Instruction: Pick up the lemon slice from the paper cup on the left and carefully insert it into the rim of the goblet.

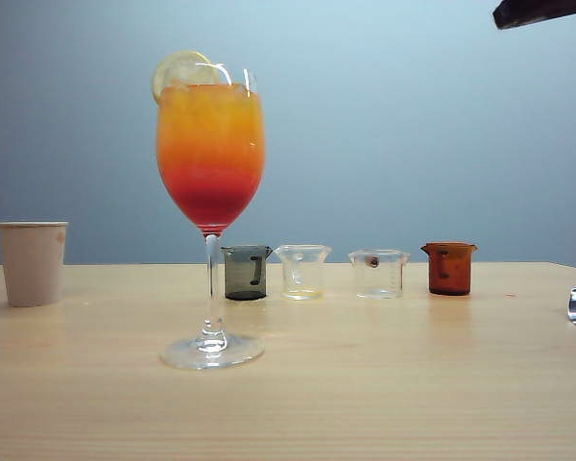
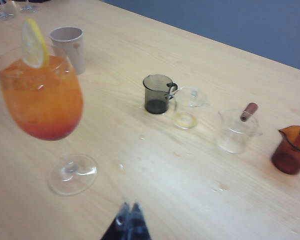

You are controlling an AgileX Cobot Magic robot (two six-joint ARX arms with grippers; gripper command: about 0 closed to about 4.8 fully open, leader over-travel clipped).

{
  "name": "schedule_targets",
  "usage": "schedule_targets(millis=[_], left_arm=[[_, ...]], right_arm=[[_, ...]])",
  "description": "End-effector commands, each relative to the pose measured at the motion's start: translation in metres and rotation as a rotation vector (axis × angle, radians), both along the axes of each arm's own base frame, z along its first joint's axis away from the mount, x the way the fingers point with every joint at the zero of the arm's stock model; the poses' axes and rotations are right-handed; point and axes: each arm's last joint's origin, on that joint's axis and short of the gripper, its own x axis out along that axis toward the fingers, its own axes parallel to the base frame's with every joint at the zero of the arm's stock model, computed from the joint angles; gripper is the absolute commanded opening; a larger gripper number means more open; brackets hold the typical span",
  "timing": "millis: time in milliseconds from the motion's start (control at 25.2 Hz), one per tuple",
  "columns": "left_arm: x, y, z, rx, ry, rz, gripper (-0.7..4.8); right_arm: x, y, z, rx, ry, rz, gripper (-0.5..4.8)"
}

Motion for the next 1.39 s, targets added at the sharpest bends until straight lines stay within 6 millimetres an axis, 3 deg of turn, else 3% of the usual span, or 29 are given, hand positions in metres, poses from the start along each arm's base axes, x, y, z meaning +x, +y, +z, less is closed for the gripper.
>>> schedule_targets(millis=[40, 278, 517, 1034, 1153, 1391], left_arm=[[0.000, 0.000, 0.002, 0.000, -0.009, -0.003, 0.52], [0.000, 0.000, 0.002, 0.000, -0.009, -0.003, 0.52], [0.000, 0.000, 0.002, 0.000, -0.009, -0.003, 0.52], [0.000, 0.000, 0.002, 0.000, -0.009, -0.002, 0.52], [0.000, 0.000, 0.002, 0.000, -0.009, -0.003, 0.52], [0.000, 0.000, 0.002, 0.000, -0.009, -0.003, 0.52]], right_arm=[[0.004, -0.007, 0.001, -0.012, -0.046, -0.175, -0.05], [0.005, -0.029, -0.006, 0.071, -0.176, -0.368, -0.05], [0.000, -0.051, -0.025, 0.126, -0.437, -0.462, -0.05], [-0.012, -0.070, -0.066, 0.143, -0.514, -0.573, -0.05], [-0.012, -0.077, -0.071, 0.220, -0.487, -0.645, -0.05], [-0.007, -0.080, -0.088, 0.211, -0.436, -0.691, -0.05]])
